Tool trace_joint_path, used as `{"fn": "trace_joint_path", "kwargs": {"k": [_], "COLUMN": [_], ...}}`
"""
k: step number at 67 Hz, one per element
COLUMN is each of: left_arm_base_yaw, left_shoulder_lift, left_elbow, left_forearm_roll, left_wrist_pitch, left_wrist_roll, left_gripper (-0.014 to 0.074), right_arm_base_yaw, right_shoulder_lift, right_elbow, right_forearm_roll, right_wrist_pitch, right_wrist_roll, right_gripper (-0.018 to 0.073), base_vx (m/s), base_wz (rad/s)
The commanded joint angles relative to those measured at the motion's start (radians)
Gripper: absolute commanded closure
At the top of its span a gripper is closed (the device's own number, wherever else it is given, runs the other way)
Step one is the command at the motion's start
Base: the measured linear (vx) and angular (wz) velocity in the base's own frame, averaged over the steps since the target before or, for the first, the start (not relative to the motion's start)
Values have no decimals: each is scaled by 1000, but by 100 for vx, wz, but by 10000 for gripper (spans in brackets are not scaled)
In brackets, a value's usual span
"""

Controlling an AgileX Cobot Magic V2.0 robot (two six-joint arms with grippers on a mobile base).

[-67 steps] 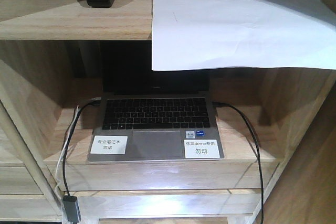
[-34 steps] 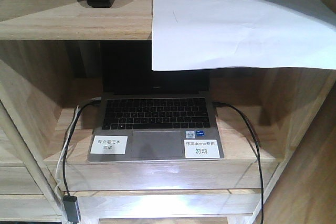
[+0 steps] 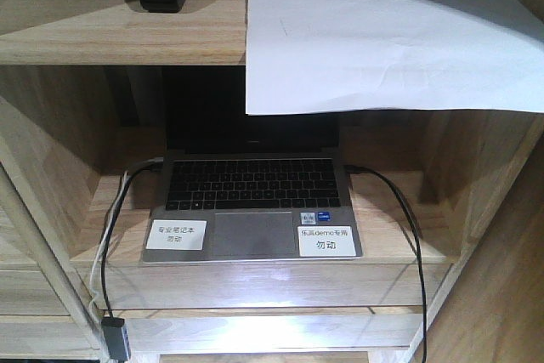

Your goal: Grab stapler and paper to desk for stapling

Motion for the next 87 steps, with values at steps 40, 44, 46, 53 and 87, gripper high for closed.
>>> {"fn": "trace_joint_path", "kwargs": {"k": [40, 44, 46, 53, 87], "left_arm_base_yaw": [-222, -235, -239, -239, -239], "left_shoulder_lift": [544, 611, 648, 755, 1159], "left_elbow": [-616, -687, -732, -866, -1525], "left_forearm_roll": [-12, -12, -11, -11, -15], "left_wrist_pitch": [-1, 33, 52, 95, 394], "left_wrist_roll": [64, 64, 64, 64, 28], "left_gripper": [55, 42, 33, 10, 5], "right_arm_base_yaw": [-6, -6, -6, -6, -6], "right_shoulder_lift": [-14, -14, -14, -14, -14], "right_elbow": [4, 4, 4, 4, 4], "right_forearm_roll": [-2, -2, -2, -2, -2], "right_wrist_pitch": [-76, -76, -76, -76, -76], "right_wrist_roll": [-10, -10, -10, -10, -10], "right_gripper": [568, 568, 568, 568, 568], "base_vx": [0, 0, 0, 0, 0], "base_wz": [0, 0, 0, 0, 0]}}
